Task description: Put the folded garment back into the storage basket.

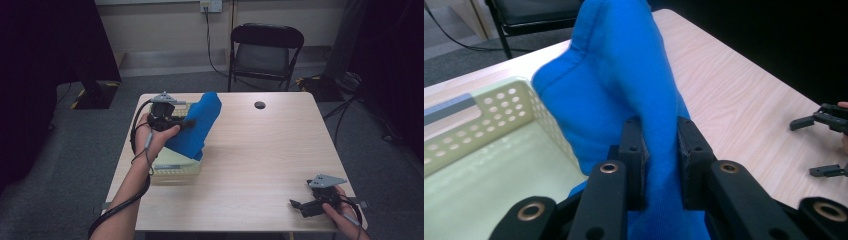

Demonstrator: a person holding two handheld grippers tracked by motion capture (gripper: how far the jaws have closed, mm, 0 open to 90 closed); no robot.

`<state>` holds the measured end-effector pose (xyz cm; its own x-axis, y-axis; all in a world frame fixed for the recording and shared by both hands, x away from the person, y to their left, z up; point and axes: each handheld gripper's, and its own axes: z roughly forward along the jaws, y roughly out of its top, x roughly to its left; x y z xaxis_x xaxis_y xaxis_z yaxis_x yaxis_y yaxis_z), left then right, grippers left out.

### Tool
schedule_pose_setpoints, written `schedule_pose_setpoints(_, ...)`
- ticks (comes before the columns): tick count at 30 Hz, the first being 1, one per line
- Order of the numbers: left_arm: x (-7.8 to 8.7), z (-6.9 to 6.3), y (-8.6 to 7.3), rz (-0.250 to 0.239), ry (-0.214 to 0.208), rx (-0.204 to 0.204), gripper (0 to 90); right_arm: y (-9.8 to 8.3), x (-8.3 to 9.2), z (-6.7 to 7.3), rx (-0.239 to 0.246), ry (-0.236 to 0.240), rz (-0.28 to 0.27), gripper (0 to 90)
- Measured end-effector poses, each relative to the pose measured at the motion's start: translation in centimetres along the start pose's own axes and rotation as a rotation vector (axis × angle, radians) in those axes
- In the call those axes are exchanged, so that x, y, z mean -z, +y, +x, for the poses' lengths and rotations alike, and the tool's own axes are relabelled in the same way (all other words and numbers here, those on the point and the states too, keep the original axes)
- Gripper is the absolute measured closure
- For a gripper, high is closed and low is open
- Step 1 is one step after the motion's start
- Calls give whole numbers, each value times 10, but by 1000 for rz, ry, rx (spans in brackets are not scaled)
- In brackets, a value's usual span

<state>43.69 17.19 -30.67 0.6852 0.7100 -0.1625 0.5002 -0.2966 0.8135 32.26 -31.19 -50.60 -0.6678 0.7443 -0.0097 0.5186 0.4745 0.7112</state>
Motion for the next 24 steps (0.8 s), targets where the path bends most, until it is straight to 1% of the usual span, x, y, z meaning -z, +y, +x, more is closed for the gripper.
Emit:
schedule_pose_setpoints(2,2,3,-1,1,10,1,769,0,0,0,0,0,0,0)
schedule_pose_setpoints(3,3,5,-1,-2,20,6,769,0,0,0,1,0,0,0)
schedule_pose_setpoints(9,8,16,-6,-6,52,29,768,0,0,0,0,0,0,0)
schedule_pose_setpoints(12,9,21,-10,3,69,36,768,0,0,0,0,0,0,0)
schedule_pose_setpoints(14,8,23,-12,7,82,40,768,0,0,0,0,0,0,0)
schedule_pose_setpoints(18,6,29,-17,7,92,55,768,0,0,0,0,0,0,0)
schedule_pose_setpoints(21,3,33,-21,13,111,68,768,0,0,0,0,0,0,0)
schedule_pose_setpoints(24,0,37,-25,25,127,69,769,0,0,0,0,0,0,0)
